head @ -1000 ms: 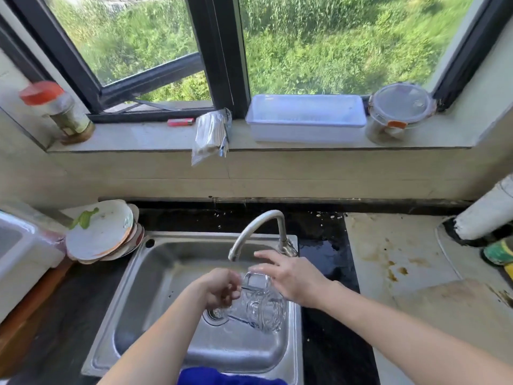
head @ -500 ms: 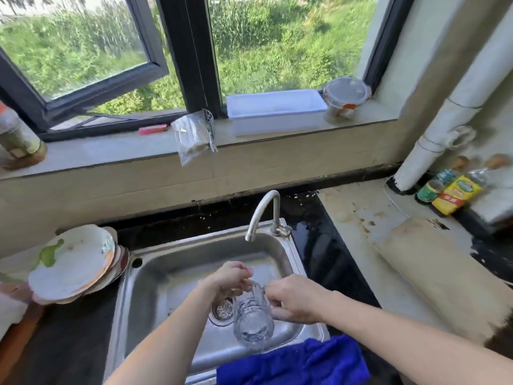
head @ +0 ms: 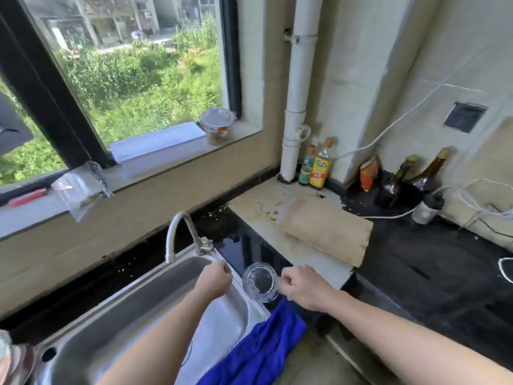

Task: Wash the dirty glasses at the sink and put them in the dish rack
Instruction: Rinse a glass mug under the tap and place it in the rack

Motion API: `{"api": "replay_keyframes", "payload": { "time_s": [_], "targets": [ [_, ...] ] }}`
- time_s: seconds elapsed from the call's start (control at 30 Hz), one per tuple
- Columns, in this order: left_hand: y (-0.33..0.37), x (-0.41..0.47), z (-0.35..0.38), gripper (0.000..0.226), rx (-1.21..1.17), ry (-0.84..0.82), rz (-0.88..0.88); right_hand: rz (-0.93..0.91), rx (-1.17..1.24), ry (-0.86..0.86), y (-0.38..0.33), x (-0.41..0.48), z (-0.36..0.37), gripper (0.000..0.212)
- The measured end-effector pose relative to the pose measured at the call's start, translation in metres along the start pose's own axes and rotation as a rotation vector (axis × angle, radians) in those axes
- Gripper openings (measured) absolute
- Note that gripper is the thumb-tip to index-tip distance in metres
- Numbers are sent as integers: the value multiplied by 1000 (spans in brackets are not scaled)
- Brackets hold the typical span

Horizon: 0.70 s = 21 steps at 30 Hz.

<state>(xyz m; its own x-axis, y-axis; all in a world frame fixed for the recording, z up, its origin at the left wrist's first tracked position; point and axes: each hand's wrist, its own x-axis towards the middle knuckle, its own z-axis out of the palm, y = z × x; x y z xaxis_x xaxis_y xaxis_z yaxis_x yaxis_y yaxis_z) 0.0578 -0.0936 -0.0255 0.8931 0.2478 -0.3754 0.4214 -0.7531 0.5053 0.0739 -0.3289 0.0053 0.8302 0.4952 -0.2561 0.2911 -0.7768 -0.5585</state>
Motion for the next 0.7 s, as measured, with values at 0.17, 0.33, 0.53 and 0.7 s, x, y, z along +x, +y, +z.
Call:
{"api": "replay_keyframes", "payload": {
  "time_s": [0.17,0.33,0.53,0.7],
  "targets": [
    [101,-10,46,10,107,-80,198,264,210,196,73,-78,-38,37],
    [213,-46,122,14,60,-144,361,516,432,387,158,-193,-79,29],
    [347,-128,232,19,92,-259,603,735,639,634,258,-339,-105,33],
    [439,-195,307,20,131,-432,759,879,760,816,323,-438,-114,32]
  ]
}}
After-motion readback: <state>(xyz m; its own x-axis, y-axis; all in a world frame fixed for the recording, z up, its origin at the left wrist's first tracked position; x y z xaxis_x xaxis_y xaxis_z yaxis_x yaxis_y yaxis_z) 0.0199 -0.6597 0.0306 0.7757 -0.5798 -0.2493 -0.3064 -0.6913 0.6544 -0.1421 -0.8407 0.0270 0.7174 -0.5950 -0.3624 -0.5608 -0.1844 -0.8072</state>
